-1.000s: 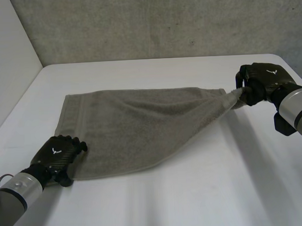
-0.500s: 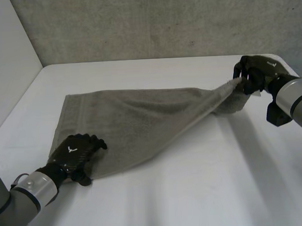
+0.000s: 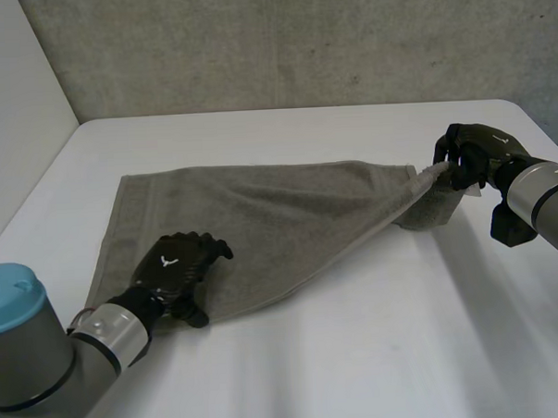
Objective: Fold the towel.
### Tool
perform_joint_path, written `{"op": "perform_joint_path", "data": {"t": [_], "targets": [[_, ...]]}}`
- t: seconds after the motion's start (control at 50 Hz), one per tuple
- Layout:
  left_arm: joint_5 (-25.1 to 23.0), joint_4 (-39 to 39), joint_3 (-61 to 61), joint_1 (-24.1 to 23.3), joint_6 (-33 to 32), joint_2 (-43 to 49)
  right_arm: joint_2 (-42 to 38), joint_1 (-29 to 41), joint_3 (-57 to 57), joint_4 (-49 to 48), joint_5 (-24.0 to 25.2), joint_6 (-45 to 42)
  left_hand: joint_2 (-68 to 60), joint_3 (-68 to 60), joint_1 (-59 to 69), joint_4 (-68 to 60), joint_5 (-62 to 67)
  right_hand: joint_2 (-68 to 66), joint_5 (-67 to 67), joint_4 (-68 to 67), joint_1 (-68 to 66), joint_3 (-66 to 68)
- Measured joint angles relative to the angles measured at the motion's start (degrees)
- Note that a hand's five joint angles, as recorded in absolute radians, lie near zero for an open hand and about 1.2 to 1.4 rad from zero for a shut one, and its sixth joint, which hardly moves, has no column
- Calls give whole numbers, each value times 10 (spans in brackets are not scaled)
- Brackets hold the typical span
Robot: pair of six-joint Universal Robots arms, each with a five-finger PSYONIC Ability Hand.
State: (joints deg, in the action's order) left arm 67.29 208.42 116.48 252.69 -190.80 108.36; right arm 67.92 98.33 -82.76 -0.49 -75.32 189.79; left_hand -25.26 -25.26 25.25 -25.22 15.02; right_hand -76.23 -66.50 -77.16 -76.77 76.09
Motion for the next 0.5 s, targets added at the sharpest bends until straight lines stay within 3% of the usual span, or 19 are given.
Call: {"op": "perform_joint_path", "data": {"t": [0.24,0.5], "targets": [[53,-2,-49,-58,-2,47,-13,-6,4,0,-3,5,0,0,0,0,1,0,0,0,0,0],[57,-2,-72,-73,14,67,-21,-7,8,0,-7,4,-6,-6,6,-6,8,0,0,0,0,0]]}}
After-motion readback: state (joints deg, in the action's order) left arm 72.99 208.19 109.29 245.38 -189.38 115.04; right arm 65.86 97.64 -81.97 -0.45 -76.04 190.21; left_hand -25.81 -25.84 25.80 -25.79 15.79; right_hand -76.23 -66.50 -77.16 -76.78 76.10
